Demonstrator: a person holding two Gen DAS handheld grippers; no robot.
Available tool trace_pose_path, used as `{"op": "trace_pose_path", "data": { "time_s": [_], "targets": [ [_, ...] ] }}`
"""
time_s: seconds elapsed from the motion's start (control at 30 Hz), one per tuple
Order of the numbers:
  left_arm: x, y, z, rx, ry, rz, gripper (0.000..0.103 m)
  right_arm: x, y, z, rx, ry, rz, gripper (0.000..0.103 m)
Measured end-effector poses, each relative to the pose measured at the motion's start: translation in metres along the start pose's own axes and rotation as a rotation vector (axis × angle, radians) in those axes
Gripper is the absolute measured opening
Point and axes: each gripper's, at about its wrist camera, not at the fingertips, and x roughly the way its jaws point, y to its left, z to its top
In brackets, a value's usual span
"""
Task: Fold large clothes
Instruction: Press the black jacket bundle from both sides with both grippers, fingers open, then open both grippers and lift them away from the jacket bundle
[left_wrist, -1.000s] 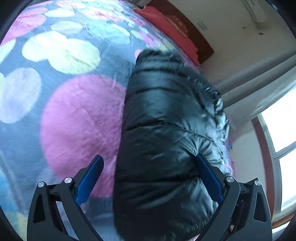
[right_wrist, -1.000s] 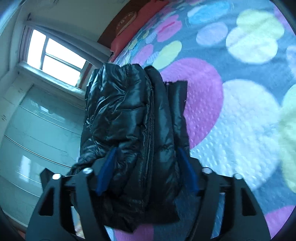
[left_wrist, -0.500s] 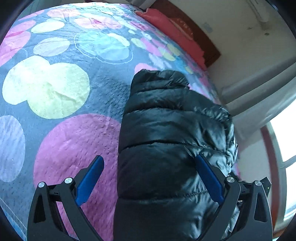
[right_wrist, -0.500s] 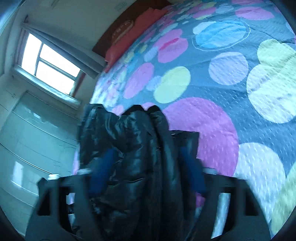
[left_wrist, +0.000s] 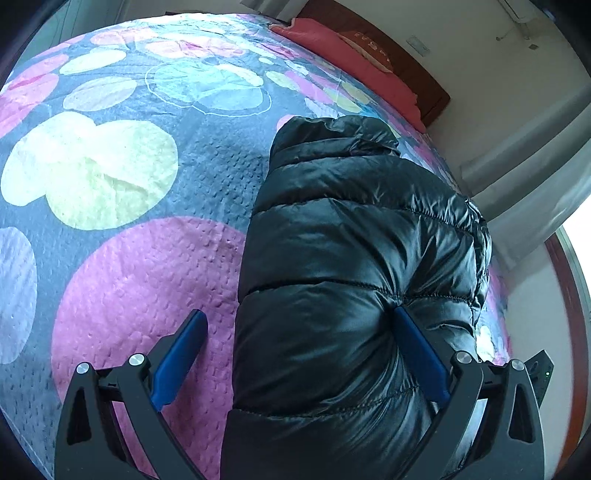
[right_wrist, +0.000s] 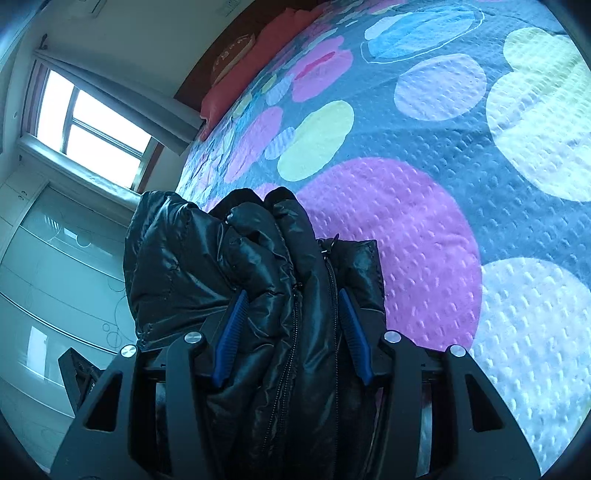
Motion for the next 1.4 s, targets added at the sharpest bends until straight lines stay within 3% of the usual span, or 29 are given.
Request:
{"op": "trace_pose_path", "data": {
  "time_s": [0.57, 0.7, 0.87, 1.0, 1.4],
  "targets": [
    [0.003, -0.006, -0.003, 0.042, -0.024, 0.029, 0.099, -0.001, 0.000, -0.010, -0.013, -0.040, 0.008, 0.048],
    [-0.001, -0.002, 0.000, 0.016, -0.015, -0.004, 0.099, -0.005, 0.001, -0.009, 0.007, -0.017, 0.014, 0.050],
    [-0.012, 0.006, 0.003, -0.031, 0.002, -0.058, 0.099, -0.015, 0.006, -0.005, 0.009, -0.003, 0.012, 0.060],
    [-0.031, 0.003, 0.003, -0.003, -0.044, -0.023, 0.099, -0.034, 0.016, -0.007, -0.036, -0.026, -0.027, 0.067],
    [-0.076, 0.027, -0.031, -0.071, -0.091, 0.043, 0.099, -0.074, 0.015, -0.029, -0.005, -0.049, -0.080, 0.067]
  ]
}}
